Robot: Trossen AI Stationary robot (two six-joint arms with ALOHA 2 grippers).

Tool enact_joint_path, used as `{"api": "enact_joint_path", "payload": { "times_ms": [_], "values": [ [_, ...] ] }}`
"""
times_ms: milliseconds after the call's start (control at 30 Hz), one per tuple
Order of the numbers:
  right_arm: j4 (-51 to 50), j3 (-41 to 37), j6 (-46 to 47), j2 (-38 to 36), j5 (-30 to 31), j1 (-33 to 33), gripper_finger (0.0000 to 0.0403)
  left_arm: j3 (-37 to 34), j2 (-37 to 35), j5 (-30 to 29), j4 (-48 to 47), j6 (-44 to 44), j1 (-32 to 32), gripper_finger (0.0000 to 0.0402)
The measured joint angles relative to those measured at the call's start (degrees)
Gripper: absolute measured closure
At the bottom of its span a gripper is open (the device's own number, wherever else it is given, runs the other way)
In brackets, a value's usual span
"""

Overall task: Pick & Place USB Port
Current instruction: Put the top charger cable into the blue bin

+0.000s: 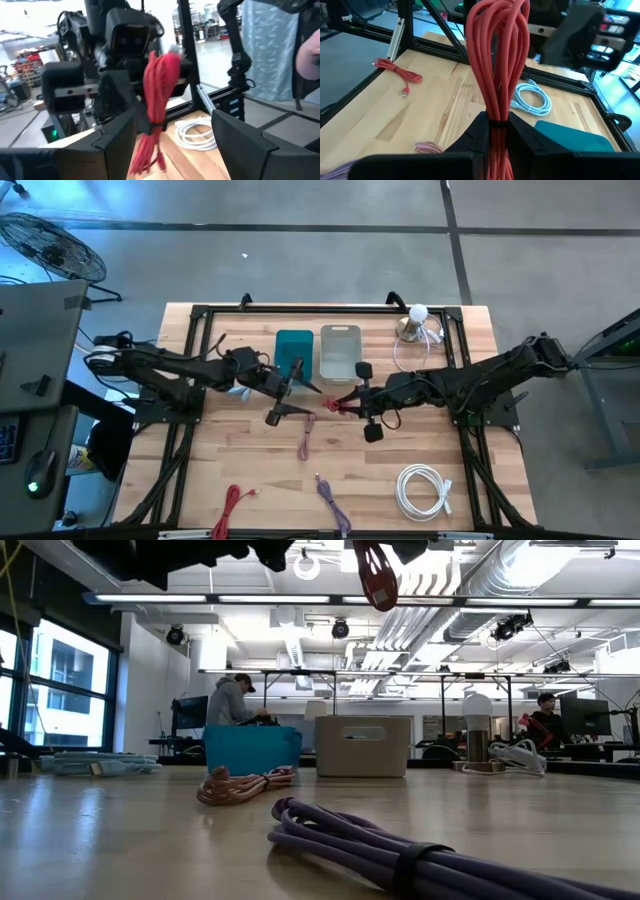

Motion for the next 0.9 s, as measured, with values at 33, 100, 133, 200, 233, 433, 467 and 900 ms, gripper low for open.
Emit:
{"api": "enact_joint_path", "payload": {
  "times_ms": [33, 100, 133, 200, 233, 433, 467, 900],
  "values": [
    [0.33, 0.00, 0.00, 0.00, -0.12, 0.00, 0.0368, 0.14, 0.26, -0.35, 0.02, -0.07, 0.01, 0.0153],
    [0.72, 0.00, 0.00, 0.00, -0.43, 0.00, 0.0368, 0.68, 0.98, -0.69, 0.09, -0.06, -0.02, 0.0153],
    [0.96, 0.00, 0.00, 0.00, -0.59, 0.00, 0.0368, 0.89, 1.33, -0.80, 0.06, -0.08, -0.02, 0.0153],
    [1.14, 0.00, 0.00, 0.00, -1.41, 0.00, 0.0368, 1.60, 1.98, -0.97, -0.02, -0.08, -0.02, 0.0153],
    [1.19, 0.00, 0.00, 0.00, -1.65, 0.00, 0.0368, 1.93, 2.19, -1.07, 0.04, -0.08, -0.02, 0.0153],
    [1.20, 0.00, 0.24, 0.00, -2.07, 0.00, 0.0368, 3.54, 2.37, -1.19, 0.15, -0.06, -0.02, 0.0153],
    [1.20, 0.00, 0.24, 0.00, -2.06, 0.00, 0.0368, 3.62, 2.37, -1.17, 0.08, -0.04, -0.02, 0.0153],
    [1.18, 0.00, 0.02, 0.00, -1.46, 0.00, 0.0368, 3.84, 2.37, -1.17, 0.10, -0.10, -0.02, 0.0153]
  ]
}}
